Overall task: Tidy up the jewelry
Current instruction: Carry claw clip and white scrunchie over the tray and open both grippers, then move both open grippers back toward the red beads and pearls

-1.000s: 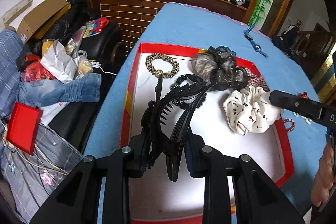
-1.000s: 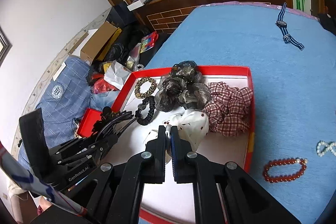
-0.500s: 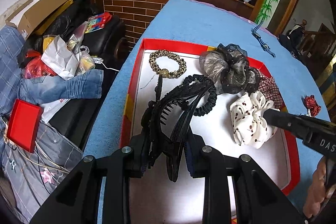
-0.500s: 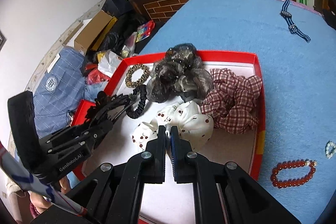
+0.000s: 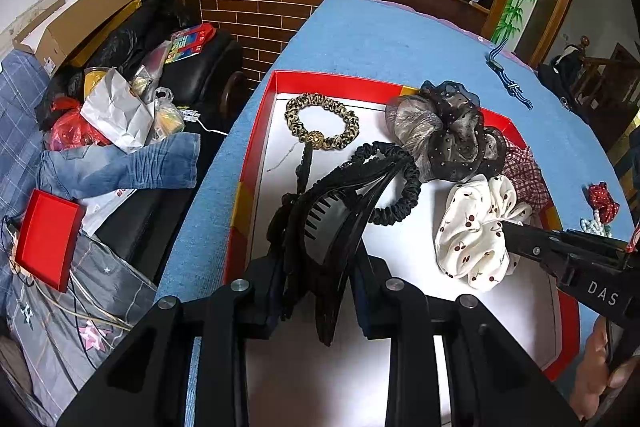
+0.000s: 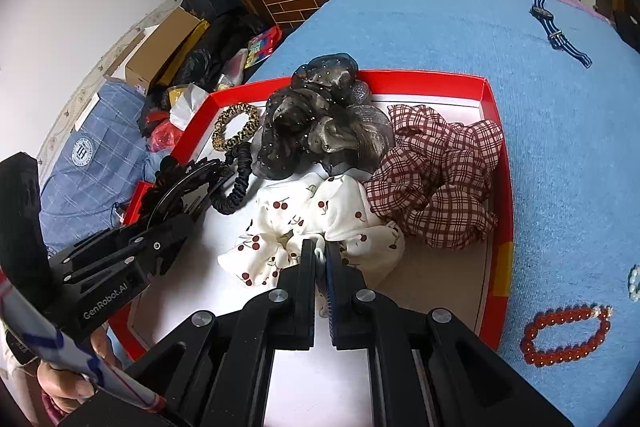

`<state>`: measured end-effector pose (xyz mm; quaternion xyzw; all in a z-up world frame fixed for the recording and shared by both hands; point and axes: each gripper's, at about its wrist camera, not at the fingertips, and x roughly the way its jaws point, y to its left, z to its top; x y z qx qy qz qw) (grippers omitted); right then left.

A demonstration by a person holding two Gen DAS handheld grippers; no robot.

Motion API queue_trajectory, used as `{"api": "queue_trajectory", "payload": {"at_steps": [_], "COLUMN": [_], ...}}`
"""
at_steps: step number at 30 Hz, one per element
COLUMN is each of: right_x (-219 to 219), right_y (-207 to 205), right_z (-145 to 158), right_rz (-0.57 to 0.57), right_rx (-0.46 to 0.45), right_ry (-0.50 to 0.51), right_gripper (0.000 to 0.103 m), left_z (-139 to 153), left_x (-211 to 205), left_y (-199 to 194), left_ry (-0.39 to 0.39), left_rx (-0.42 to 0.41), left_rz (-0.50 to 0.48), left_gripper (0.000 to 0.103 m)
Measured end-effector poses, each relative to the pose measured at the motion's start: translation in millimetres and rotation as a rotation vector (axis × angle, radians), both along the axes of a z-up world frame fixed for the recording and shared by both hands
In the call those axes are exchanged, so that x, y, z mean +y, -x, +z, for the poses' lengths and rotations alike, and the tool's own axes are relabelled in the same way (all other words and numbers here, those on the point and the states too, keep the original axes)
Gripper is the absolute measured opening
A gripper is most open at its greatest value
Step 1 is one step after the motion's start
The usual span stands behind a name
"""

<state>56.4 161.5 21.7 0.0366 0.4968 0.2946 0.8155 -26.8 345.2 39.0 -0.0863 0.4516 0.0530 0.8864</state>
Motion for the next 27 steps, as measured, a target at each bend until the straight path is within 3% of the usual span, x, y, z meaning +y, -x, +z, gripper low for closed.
{"api": "queue_trajectory", "payload": {"at_steps": [8, 27], "right_x": [-6.1, -29.3], "right_y": [1.4, 23.1], "right_z": [5.0, 31.0], "right_rz": [-0.004, -0.011], "right_rx": [0.015, -0.005], "right_ry": [-0.023, -0.077], "right_gripper": [0.007, 0.013], "left_z": [5.9, 26.9], "left_x": [-4.2, -19.0], "left_y": [2.7, 13.0], "left_ry": [-0.016, -0.062], "left_rx": [-0.020, -0.057], "left_rz": [0.001, -0.008], "left_gripper": [0.040, 0.045]}}
